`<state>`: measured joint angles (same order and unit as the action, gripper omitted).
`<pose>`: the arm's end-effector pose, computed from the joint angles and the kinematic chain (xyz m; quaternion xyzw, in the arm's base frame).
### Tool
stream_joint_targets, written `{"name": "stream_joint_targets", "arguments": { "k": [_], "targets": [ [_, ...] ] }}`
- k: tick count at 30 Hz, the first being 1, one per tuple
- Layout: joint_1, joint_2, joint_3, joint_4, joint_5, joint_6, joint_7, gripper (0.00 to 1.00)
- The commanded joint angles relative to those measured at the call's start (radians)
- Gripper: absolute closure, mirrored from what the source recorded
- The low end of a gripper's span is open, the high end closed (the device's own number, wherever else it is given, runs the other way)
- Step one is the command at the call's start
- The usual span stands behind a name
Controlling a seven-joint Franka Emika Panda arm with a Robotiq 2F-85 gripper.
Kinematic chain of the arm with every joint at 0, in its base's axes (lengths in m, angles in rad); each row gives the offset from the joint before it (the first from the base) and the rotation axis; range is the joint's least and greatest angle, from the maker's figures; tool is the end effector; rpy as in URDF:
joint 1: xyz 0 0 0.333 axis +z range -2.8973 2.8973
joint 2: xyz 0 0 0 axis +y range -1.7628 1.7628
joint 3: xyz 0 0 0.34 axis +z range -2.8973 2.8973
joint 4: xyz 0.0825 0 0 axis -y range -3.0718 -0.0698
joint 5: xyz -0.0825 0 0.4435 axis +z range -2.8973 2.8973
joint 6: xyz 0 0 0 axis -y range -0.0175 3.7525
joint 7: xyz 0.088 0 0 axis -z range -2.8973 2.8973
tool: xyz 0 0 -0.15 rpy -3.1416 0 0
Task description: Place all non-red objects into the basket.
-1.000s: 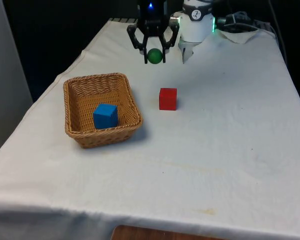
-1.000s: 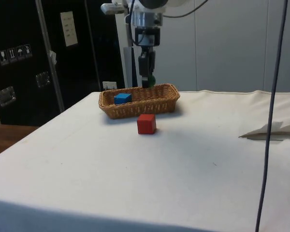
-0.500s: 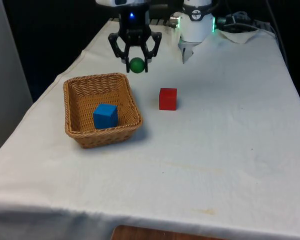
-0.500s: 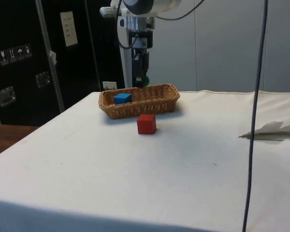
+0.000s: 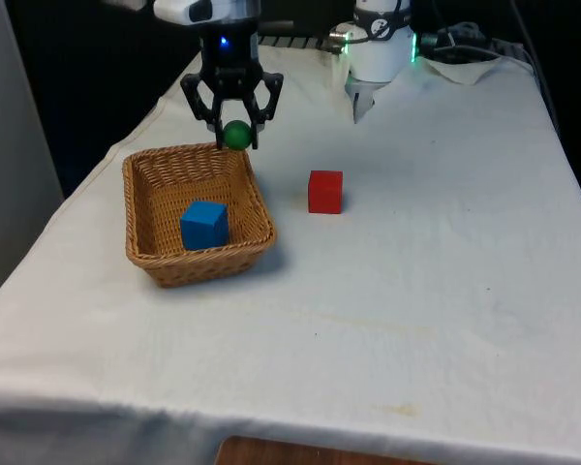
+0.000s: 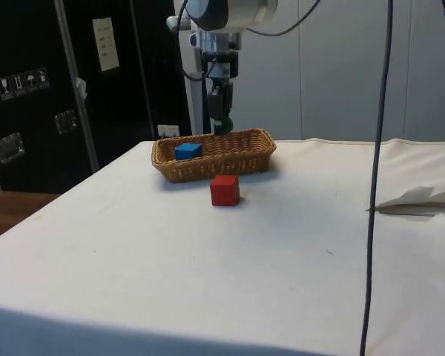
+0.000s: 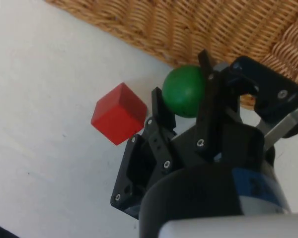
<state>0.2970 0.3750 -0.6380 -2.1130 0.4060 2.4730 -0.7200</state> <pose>0.5988 -0.2082 0.2112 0.9973 0.0547 0.0479 0.0029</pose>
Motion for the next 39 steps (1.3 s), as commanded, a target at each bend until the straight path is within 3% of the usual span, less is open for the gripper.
{"name": "stream_joint_targets", "arguments": {
  "k": [1, 2, 8, 9, 10, 15, 16, 17, 20, 25, 26, 27, 30, 34, 35, 36, 39],
  "targets": [
    [-0.001, 0.007, -0.001, 0.002, 0.007, 0.001, -0.007, 1.0],
    [-0.01, 0.014, 0.008, 0.007, 0.023, 0.007, -0.019, 1.0],
    [-0.02, 0.057, 0.006, 0.023, 0.059, 0.019, -0.045, 1.0],
    [-0.009, 0.049, -0.004, 0.016, 0.044, 0.012, -0.033, 1.0],
    [-0.021, 0.064, 0.006, 0.026, 0.064, 0.019, -0.047, 1.0],
    [-0.026, 0.108, 0.005, 0.046, 0.096, 0.029, -0.064, 1.0],
    [-0.015, 0.103, -0.005, 0.042, 0.083, 0.021, -0.052, 1.0],
    [-0.026, 0.116, 0.005, 0.05, 0.101, 0.031, -0.066, 1.0],
    [-0.029, 0.139, 0.005, 0.059, 0.116, 0.038, -0.072, 1.0],
    [-0.032, 0.184, 0.005, 0.074, 0.143, 0.061, -0.08, 1.0],
    [-0.021, 0.182, -0.006, 0.07, 0.131, 0.051, -0.069, 1.0],
    [-0.033, 0.191, 0.005, 0.077, 0.147, 0.064, -0.082, 1.0],
    [-0.038, 0.216, 0.006, 0.085, 0.17, 0.078, -0.095, 1.0],
    [-0.04, 0.234, 0.003, 0.092, 0.194, 0.083, -0.112, 1.0],
    [-0.03, 0.237, -0.008, 0.09, 0.187, 0.076, -0.104, 1.0],
    [-0.039, 0.237, 0.002, 0.093, 0.199, 0.083, -0.115, 1.0],
    [-0.037, 0.242, -0.001, 0.095, 0.208, 0.083, -0.121, 1.0]
  ]
}}
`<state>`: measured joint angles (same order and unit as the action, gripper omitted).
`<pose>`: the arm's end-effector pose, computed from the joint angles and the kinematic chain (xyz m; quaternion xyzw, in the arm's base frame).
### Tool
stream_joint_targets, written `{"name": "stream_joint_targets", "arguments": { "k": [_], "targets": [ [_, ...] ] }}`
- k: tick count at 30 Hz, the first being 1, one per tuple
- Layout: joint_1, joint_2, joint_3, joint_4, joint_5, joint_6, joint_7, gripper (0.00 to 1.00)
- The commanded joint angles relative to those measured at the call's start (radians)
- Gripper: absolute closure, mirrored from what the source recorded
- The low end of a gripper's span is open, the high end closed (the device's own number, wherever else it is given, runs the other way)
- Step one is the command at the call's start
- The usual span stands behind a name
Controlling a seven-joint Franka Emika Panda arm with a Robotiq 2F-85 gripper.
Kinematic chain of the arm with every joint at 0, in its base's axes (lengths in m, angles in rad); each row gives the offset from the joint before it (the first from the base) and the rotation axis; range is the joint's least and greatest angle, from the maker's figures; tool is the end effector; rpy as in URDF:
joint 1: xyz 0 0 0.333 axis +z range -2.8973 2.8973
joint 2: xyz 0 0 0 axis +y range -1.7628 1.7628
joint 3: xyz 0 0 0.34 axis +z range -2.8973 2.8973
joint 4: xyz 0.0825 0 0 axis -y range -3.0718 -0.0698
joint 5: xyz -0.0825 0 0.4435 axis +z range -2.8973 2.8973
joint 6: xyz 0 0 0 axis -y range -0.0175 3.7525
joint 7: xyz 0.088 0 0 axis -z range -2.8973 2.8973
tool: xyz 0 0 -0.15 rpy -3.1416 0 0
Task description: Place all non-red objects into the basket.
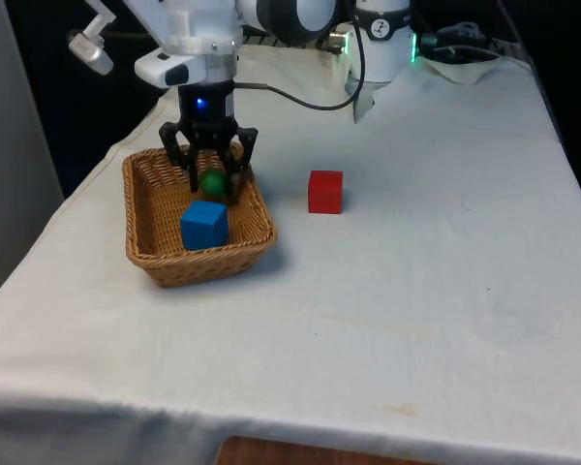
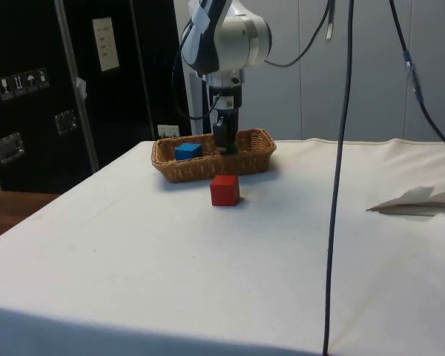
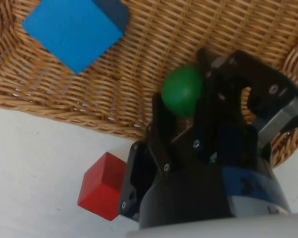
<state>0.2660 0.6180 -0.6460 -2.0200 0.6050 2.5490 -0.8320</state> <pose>0.6060 -0.2481 0.1335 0.9983 0.0297 0.0400 0.0295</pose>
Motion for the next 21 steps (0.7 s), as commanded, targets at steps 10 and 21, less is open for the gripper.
{"name": "stream_joint_targets", "arguments": {
  "k": [10, 21],
  "targets": [
    [-0.006, 0.0, 0.007, 0.001, 0.009, 0.008, -0.009, 0.07],
    [0.008, -0.03, -0.016, -0.012, -0.002, -0.011, 0.015, 0.0]
  ]
}}
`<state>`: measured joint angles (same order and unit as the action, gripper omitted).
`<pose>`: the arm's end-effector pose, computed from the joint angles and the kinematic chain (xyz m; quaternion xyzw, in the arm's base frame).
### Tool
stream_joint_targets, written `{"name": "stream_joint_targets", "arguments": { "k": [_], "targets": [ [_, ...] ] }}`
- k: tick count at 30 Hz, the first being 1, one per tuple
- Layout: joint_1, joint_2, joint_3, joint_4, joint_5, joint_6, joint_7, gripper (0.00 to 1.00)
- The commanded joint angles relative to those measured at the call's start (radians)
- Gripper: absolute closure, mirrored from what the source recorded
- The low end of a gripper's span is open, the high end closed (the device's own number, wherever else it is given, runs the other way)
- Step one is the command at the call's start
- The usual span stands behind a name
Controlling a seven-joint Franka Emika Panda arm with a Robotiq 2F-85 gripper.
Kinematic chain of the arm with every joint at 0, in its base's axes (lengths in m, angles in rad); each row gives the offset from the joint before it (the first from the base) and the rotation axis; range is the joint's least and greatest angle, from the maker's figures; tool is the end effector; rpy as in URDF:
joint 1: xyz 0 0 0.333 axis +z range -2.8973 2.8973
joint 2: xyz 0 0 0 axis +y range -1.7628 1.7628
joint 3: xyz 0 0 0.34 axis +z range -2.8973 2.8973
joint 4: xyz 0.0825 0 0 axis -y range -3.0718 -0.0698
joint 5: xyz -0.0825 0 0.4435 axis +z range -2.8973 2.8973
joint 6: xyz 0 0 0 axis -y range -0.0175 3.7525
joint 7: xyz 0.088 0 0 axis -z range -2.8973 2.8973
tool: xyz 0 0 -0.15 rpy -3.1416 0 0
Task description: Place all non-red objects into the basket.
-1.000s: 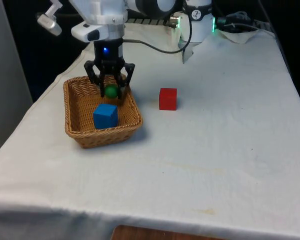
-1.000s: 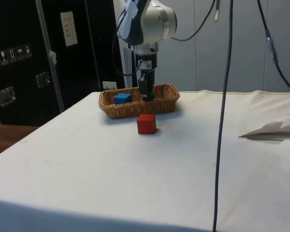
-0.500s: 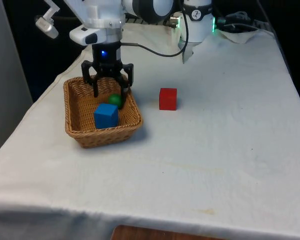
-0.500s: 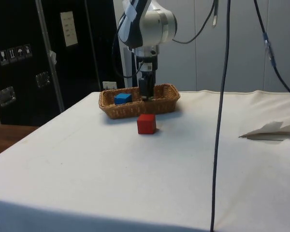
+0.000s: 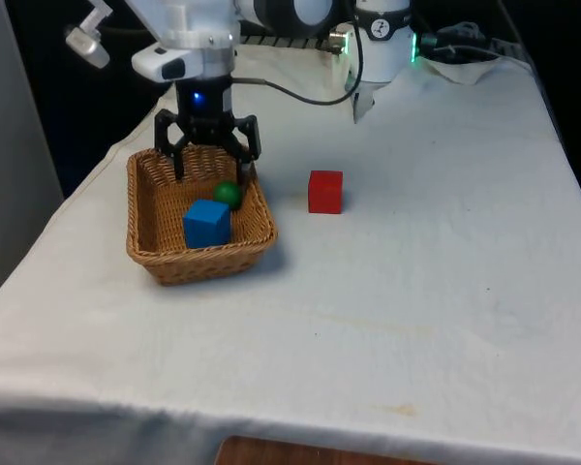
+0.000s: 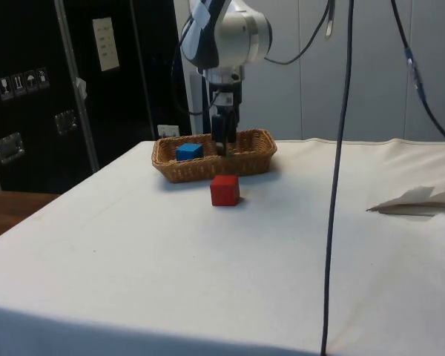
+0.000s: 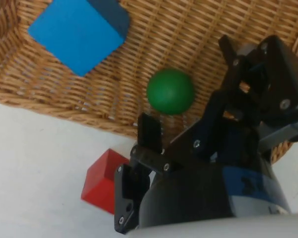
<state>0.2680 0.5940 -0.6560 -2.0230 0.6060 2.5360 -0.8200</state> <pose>0.6065 -0.2504 0.1457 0.9984 0.0194 0.0467 0.0240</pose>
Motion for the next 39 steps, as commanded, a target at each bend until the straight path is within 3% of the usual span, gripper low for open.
{"name": "stream_joint_targets", "arguments": {
  "k": [1, 3, 4, 5, 12, 13, 14, 18, 22, 23, 24, 27, 29, 30, 31, 38, 39],
  "targets": [
    [0.01, -0.018, -0.012, -0.01, -0.007, -0.006, 0.012, 0.0],
    [0.014, -0.032, -0.018, -0.013, -0.012, -0.012, 0.019, 0.0],
    [0.004, -0.029, -0.008, -0.008, -0.002, -0.009, 0.006, 0.0],
    [0.017, -0.039, -0.021, -0.014, -0.015, -0.014, 0.023, 0.0],
    [0.03, -0.104, -0.025, -0.027, -0.051, -0.026, 0.063, 0.0],
    [0.017, -0.103, -0.011, -0.021, -0.04, -0.024, 0.051, 0.0],
    [0.031, -0.112, -0.024, -0.03, -0.056, -0.026, 0.069, 0.0],
    [0.052, -0.164, -0.024, -0.052, -0.093, -0.027, 0.109, 0.0],
    [0.064, -0.21, -0.019, -0.072, -0.141, -0.024, 0.152, 0.0],
    [0.048, -0.203, -0.005, -0.064, -0.123, -0.025, 0.134, 0.0],
    [0.07, -0.233, -0.014, -0.084, -0.165, -0.022, 0.175, 0.0],
    [0.077, -0.266, -0.006, -0.101, -0.199, -0.021, 0.208, 0.0],
    [0.08, -0.286, 0.0, -0.111, -0.219, -0.02, 0.227, 0.0],
    [0.066, -0.284, 0.012, -0.106, -0.204, -0.025, 0.211, 0.0],
    [0.082, -0.297, 0.004, -0.117, -0.23, -0.02, 0.239, 0.0],
    [0.09, -0.377, 0.038, -0.157, -0.304, -0.018, 0.318, 0.0],
    [0.078, -0.377, 0.049, -0.153, -0.288, -0.025, 0.302, 0.0]
  ]
}}
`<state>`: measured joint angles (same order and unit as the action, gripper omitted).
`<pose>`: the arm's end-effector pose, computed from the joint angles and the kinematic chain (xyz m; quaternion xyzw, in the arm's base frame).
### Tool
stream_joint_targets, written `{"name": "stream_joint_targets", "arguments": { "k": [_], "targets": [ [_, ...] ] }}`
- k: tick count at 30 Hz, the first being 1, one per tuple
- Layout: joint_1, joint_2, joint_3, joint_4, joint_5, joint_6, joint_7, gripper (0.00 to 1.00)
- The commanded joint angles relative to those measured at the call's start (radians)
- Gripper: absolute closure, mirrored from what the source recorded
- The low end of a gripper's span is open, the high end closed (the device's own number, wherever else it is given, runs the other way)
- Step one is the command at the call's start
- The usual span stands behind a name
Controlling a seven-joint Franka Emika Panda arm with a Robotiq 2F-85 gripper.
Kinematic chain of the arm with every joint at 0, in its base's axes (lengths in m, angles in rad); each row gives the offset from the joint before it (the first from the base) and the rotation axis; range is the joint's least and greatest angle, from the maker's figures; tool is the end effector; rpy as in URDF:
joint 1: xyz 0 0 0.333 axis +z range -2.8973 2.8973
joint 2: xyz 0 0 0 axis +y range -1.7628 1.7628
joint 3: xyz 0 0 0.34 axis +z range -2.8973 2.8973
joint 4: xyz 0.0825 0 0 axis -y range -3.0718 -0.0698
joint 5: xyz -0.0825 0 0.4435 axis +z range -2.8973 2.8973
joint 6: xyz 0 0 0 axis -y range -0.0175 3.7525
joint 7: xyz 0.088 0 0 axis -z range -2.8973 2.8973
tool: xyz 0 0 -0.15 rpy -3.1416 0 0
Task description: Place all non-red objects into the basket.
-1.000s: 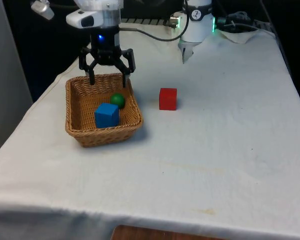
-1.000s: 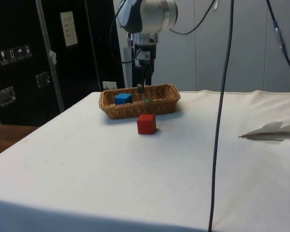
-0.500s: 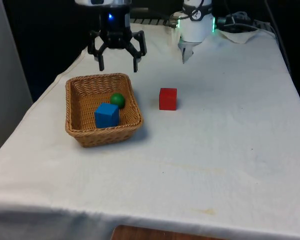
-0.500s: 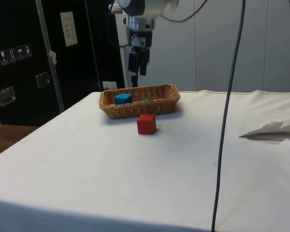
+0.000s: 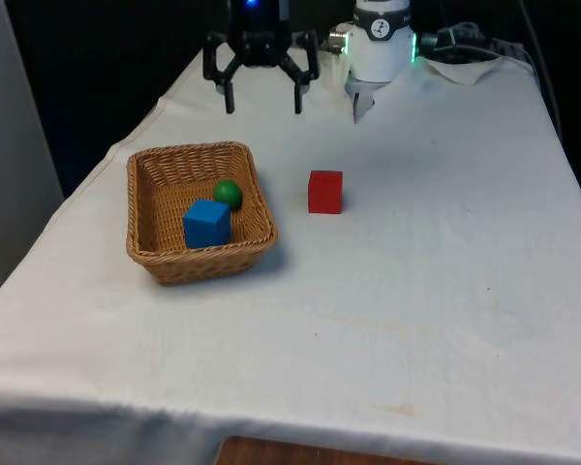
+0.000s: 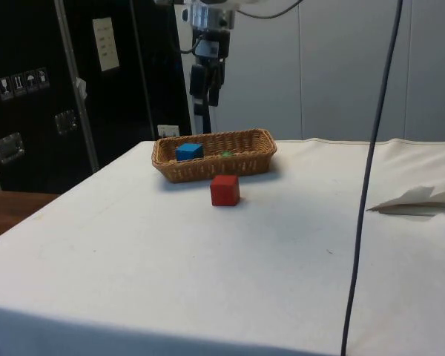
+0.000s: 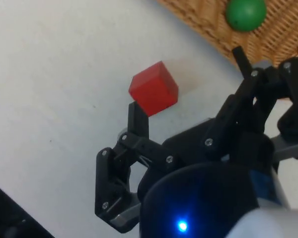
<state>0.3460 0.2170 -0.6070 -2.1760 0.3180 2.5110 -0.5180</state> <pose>0.6046 -0.1575 0.2639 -0.9954 -0.0179 -0.0938 0.0077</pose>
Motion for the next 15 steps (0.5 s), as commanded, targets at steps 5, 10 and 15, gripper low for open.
{"name": "stream_joint_targets", "arguments": {
  "k": [5, 10, 15],
  "targets": [
    [0.011, -0.055, 0.018, -0.037, -0.061, 0.012, 0.066, 0.0],
    [0.011, -0.097, 0.045, -0.062, -0.091, 0.016, 0.104, 0.0],
    [0.01, -0.137, 0.074, -0.086, -0.118, 0.017, 0.142, 0.0]
  ]
}}
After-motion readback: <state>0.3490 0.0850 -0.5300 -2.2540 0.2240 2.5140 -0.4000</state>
